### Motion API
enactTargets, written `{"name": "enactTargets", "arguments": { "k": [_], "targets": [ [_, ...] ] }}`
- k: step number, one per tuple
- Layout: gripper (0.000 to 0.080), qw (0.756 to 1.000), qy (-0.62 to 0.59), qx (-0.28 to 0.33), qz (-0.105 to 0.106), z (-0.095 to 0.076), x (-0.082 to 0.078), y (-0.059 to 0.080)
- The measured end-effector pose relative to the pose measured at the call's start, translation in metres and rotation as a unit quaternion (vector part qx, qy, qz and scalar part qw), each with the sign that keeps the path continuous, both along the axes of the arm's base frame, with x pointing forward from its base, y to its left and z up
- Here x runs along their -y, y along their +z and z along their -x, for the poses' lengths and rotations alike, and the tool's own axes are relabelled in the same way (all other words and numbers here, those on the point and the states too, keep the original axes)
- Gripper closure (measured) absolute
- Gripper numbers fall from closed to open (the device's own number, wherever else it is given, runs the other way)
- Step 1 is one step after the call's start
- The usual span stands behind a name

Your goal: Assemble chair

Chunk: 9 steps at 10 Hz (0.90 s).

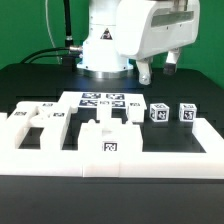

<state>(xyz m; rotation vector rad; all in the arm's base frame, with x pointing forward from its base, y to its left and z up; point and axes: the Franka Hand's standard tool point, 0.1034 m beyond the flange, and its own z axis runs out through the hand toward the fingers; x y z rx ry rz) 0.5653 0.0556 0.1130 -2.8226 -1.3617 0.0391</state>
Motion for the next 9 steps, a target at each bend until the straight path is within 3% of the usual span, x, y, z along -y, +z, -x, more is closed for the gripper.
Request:
{"name": "enactTargets", "arguments": {
  "k": [3,5,9],
  "targets": [
    [0.0150,1.000,0.021,0.006,-0.004,-0.003,0.034,-0.028],
    [0.0150,1.000,0.024,0.004,-0.006,-0.010,0.048,-0.037],
    [0.0150,0.999,-0.053,0.002,-0.007,-0.009,0.045,-0.038]
  ]
}}
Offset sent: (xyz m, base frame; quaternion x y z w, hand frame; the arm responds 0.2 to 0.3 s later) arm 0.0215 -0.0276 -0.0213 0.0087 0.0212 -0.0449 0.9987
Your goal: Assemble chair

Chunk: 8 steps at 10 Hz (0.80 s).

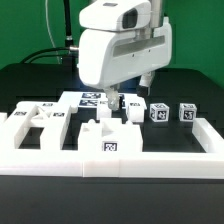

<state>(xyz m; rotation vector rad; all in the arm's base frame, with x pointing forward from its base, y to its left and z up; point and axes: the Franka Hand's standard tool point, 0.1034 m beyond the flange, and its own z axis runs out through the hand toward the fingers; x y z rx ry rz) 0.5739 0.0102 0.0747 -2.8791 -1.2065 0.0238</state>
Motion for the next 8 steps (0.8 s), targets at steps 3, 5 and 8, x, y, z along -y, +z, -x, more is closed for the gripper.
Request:
{"name": "enactTargets", "arguments": {
  "k": [3,5,8],
  "targets": [
    [0.0150,0.994,-0.108,-0.006,0.000,0.000,0.002,-0.007],
    [0.0150,0.984,-0.181,-0.005,-0.001,-0.011,0.004,-0.014],
    [0.0150,0.962,-0.274,-0.010,-0.006,-0.010,0.000,-0.014]
  ]
}}
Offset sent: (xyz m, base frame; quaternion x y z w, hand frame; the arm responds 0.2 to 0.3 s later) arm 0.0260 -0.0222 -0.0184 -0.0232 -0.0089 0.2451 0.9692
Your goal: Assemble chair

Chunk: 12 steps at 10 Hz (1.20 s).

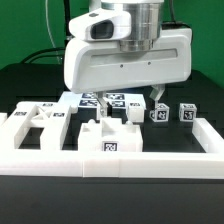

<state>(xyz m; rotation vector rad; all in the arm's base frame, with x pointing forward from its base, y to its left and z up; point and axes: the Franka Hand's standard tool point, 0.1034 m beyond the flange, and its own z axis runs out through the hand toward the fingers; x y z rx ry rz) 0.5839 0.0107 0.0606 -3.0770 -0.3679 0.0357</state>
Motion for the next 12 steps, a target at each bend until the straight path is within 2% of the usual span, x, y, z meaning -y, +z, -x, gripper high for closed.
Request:
{"name": "enactTargets", "arguments": {
  "k": [2,7,10,12],
  "targets": [
    [0.0150,0.999,-0.054,-0.004,-0.005,0.001,-0.003,-0.002],
    [0.0150,0.997,-0.073,-0.015,-0.009,-0.003,0.000,-0.031],
    [0.0150,0.997,-0.073,-0.014,-0.012,0.001,-0.006,-0.046],
    [0.0162,0.997,-0.071,-0.013,-0.012,0.001,-0.009,-0.047]
  ]
}}
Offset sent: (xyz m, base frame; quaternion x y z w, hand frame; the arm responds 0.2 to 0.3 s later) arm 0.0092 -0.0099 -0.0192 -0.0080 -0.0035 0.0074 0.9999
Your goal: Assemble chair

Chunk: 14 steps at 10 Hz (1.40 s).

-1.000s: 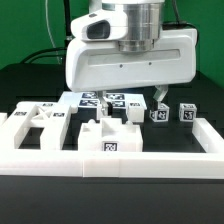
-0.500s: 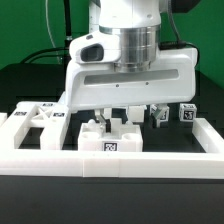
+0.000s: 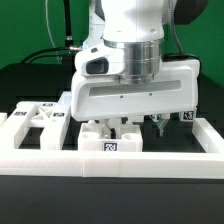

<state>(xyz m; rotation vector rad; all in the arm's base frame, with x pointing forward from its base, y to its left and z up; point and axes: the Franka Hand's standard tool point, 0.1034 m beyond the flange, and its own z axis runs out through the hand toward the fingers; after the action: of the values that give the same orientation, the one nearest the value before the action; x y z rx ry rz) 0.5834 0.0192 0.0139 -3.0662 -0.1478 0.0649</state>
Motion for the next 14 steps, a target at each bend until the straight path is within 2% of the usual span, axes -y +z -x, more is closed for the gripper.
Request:
{"name": "enactTargets", "arguments": {
  "k": [2,3,4,5,11,14],
  "targets": [
    [0.0508,1.000,0.000,0.000,0.000,0.000,0.000,0.000],
    [0.0643,1.000,0.000,0.000,0.000,0.000,0.000,0.000],
    [0.0643,1.000,0.000,0.000,0.000,0.000,-0.001,0.000],
    [0.0760,1.000,0.001,0.000,0.000,0.000,-0.001,0.000],
    [0.0767,1.000,-0.005,0.001,0.000,-0.001,-0.004,0.001],
    [0.0767,1.000,-0.004,0.006,-0.002,-0.010,-0.040,0.002]
  ]
}}
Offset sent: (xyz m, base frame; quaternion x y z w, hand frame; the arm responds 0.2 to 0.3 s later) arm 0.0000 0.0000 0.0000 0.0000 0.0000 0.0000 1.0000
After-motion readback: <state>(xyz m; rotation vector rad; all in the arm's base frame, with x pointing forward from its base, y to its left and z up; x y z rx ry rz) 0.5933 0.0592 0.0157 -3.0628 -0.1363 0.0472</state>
